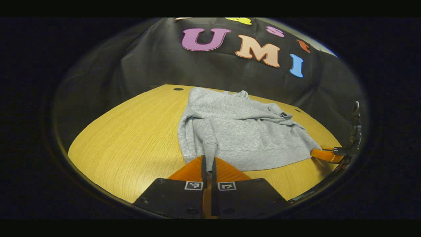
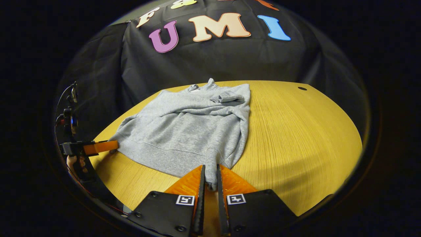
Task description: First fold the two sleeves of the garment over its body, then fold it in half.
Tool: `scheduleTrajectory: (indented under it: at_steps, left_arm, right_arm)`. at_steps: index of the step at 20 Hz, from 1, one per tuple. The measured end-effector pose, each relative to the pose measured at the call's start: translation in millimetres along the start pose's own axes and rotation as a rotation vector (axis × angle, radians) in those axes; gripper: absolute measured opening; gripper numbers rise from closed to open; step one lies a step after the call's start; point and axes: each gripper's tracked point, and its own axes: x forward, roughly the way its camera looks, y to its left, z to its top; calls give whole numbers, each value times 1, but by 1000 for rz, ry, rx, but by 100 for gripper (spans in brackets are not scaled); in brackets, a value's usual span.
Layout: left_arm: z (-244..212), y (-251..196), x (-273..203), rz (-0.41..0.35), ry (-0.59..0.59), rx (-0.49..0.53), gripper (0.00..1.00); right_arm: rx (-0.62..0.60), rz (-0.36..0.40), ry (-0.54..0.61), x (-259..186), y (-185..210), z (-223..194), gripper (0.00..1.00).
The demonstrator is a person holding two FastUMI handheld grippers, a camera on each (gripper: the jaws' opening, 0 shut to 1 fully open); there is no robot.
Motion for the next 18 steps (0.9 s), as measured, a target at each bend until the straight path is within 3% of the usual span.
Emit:
scheduleTrajectory:
  at_steps: [2, 11, 18]
  left_arm:
    - [0, 0, 0, 4, -6, -5, 2]
    - [4, -4, -4, 16, -4, 23, 0]
    - [49, -14, -8, -18, -85, 19, 0]
  right_arm:
    - [4, -1, -6, 0, -2, 2, 13]
    - [-5, -15, 6, -4, -4, 11, 13]
    - [45, 8, -64, -13, 1, 55, 13]
